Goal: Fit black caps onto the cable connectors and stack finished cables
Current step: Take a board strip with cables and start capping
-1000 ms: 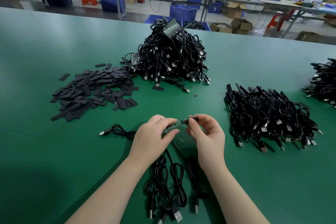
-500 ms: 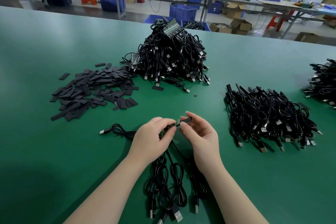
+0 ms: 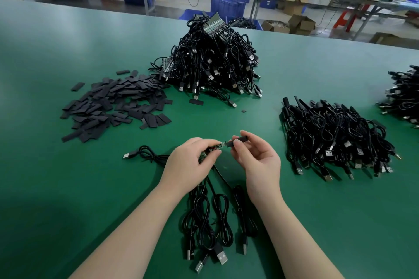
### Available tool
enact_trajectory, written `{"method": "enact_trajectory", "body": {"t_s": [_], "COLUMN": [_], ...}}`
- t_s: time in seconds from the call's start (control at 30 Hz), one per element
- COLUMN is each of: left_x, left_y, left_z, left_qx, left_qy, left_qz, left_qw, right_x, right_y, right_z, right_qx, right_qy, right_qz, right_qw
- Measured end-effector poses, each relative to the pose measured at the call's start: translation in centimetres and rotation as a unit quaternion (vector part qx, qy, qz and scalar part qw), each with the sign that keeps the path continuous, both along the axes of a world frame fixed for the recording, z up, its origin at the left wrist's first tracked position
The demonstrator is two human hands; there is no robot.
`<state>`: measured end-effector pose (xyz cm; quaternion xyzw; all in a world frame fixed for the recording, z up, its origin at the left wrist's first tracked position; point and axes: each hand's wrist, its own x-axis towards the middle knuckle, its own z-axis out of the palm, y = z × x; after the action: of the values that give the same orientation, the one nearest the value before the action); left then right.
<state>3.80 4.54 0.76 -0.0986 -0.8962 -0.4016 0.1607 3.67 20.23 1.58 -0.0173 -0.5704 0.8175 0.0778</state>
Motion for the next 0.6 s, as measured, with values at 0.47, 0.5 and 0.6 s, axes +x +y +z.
{"method": "enact_trajectory", "body": {"t_s": [0.47,0.5,0.6], "left_x": [-0.15,-0.13,-0.15], "left_y": [-0.14,-0.15,-0.19], "left_z": [-0.32,-0.32,-0.32], "left_qx": [0.001,0.001,0.006], "left_qy": [0.021,0.021,0.019], "left_qz": [-0.021,-0.02,-0.02], "left_qw": [1.0,1.0,1.0], "right_x": [0.16,0.17,0.17], "right_y": [0.12,0.14,0.13], "right_z": [0.39,0.4,0.41], "right_qx": [0.044,0.041,0.038], "right_qy": [0.019,0.018,0.017], "right_qz": [0.017,0.019,0.02], "right_qw": [0.999,0.999,0.999]}}
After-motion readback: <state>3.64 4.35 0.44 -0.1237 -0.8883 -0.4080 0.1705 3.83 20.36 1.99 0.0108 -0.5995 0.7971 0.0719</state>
